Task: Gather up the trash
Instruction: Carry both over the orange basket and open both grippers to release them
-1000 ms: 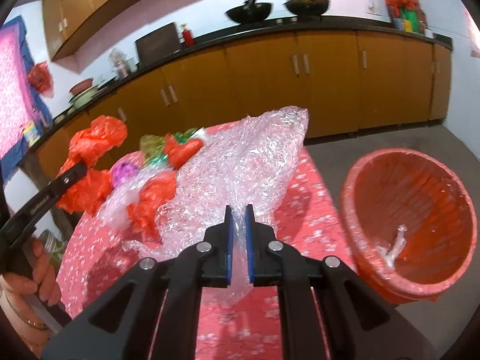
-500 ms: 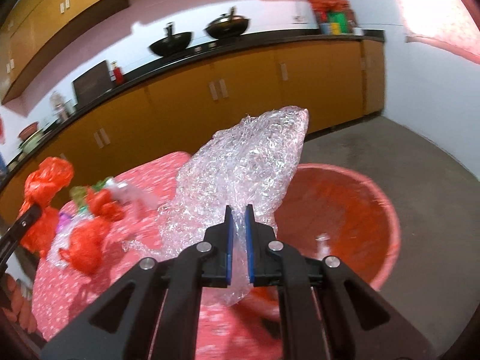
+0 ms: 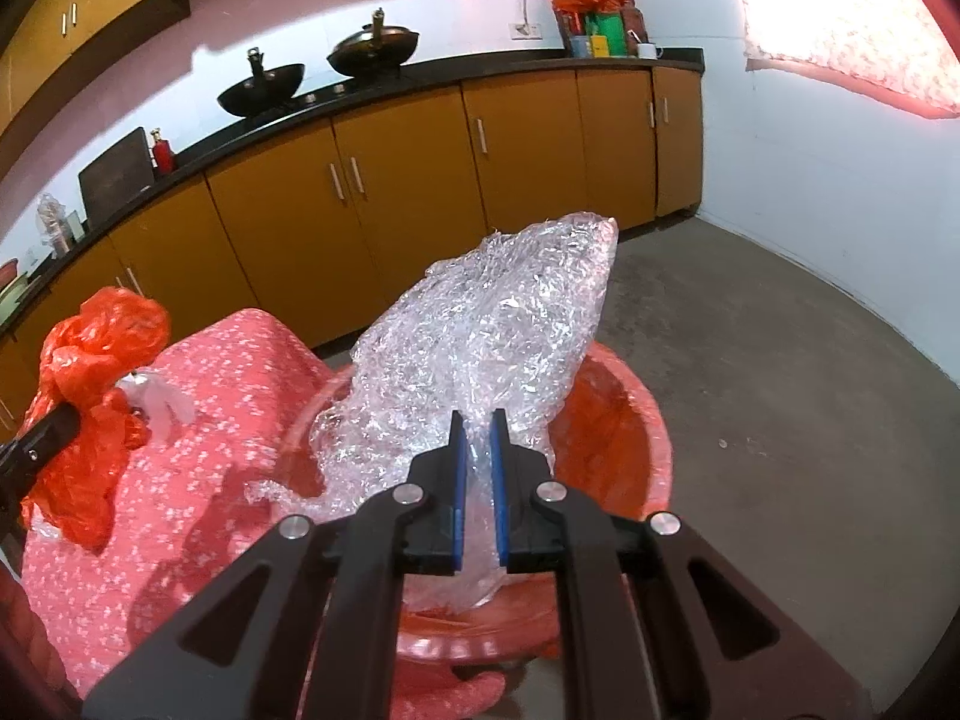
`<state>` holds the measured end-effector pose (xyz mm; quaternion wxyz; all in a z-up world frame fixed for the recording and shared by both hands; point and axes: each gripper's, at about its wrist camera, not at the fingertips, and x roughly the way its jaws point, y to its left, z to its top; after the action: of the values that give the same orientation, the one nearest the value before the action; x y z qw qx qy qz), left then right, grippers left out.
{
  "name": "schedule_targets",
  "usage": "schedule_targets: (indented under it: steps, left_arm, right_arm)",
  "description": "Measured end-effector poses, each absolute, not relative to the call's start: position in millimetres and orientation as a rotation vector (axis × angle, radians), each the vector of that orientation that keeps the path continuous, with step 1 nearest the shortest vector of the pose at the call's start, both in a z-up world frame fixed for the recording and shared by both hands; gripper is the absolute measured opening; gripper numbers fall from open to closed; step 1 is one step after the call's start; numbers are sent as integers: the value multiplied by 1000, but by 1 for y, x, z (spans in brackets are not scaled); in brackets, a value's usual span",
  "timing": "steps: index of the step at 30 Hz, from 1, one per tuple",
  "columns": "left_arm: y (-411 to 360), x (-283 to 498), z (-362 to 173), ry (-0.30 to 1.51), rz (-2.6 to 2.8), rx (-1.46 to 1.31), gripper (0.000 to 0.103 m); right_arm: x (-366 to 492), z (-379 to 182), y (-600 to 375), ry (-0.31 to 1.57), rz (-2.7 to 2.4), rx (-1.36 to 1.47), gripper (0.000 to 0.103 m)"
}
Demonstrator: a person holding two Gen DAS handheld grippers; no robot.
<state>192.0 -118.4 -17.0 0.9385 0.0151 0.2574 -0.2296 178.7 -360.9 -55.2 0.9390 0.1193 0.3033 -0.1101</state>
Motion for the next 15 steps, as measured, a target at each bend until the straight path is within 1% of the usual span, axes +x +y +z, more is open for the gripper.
schedule_targets:
  steps: [15]
  left_arm:
    - [-190,227,-52,634,-583,59,18]
  right_arm:
    - [202,-85,-381,680,-233,247,9]
